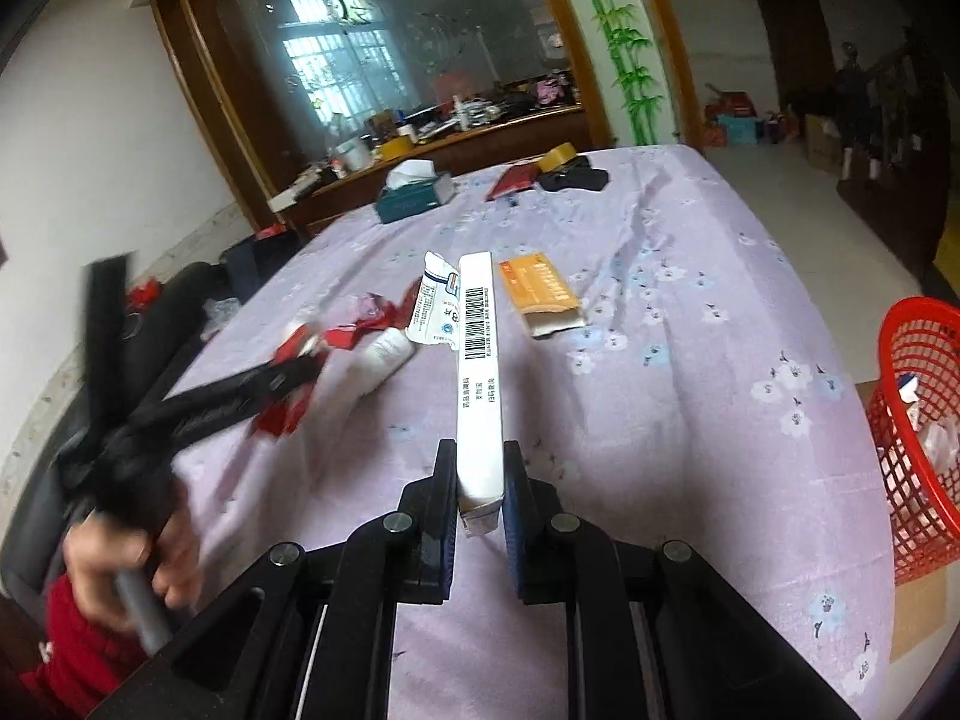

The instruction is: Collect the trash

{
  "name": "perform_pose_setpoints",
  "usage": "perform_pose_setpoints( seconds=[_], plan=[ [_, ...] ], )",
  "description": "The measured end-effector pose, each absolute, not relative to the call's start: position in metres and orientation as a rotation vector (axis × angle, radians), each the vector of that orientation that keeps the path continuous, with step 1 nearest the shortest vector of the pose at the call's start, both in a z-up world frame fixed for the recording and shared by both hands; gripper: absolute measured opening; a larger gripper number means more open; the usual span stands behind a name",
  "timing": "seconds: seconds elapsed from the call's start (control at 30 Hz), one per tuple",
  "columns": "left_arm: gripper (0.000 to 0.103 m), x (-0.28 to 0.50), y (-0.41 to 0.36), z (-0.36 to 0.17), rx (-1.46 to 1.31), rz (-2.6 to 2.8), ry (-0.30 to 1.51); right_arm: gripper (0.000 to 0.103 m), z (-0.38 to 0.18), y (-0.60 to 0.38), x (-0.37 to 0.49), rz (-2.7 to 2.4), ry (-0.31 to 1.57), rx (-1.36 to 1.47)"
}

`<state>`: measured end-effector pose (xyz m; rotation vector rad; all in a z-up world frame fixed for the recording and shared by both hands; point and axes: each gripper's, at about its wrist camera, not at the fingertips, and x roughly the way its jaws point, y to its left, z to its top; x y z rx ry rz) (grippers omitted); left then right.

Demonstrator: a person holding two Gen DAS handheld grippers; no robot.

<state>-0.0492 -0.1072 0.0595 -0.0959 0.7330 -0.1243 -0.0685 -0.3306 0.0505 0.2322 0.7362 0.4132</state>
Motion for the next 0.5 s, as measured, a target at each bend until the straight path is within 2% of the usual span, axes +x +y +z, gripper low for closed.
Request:
perform_pose_setpoints(
  seconds=[0.5],
  plan=[
    [0.042, -0.075, -0.128, 0.036, -0.061, -0.104, 0.687, 0.015, 0.025, -0.317, -0.063, 0.4, 0.694, 0.208]
  ],
)
